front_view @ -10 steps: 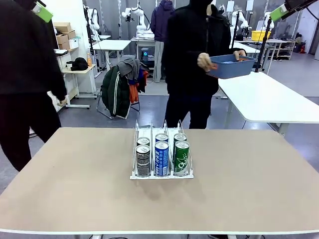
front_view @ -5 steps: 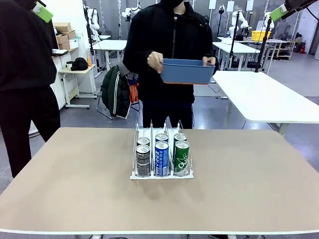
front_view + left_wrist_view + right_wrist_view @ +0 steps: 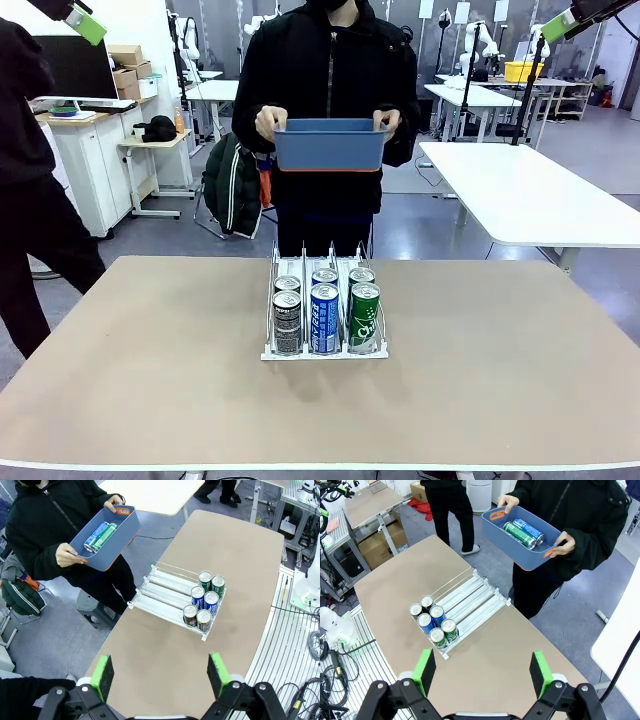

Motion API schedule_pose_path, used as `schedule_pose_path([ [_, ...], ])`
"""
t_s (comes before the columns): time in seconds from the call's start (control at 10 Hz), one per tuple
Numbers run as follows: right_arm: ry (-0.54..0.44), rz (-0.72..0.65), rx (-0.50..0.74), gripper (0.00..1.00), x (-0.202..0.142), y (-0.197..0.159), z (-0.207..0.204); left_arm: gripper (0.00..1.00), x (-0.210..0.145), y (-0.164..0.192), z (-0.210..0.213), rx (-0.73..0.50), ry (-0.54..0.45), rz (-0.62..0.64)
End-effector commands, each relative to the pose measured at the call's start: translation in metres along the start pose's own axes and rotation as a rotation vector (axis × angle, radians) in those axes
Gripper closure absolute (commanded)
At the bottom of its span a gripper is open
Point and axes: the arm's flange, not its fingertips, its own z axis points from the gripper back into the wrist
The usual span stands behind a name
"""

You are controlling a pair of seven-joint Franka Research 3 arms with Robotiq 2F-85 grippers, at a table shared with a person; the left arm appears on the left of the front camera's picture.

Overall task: Fill the beverage cans into the dispenser.
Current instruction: Pick up the Ionic drink handed by the human.

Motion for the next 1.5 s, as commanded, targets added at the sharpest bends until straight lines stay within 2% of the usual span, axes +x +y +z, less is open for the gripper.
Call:
schedule_pose_path([
  [0.0,-0.005,-0.003,-0.006,0.0,-0.0011,-0.0011,-0.0015,0.0,-0.0002,0.0008,-0.0008,-0.011,-0.01,0.003],
  [1.4,-0.005,-0.003,-0.006,0.0,-0.0011,-0.0011,-0.0015,0.0,-0.0002,0.0008,-0.0008,-0.011,-0.01,0.003],
])
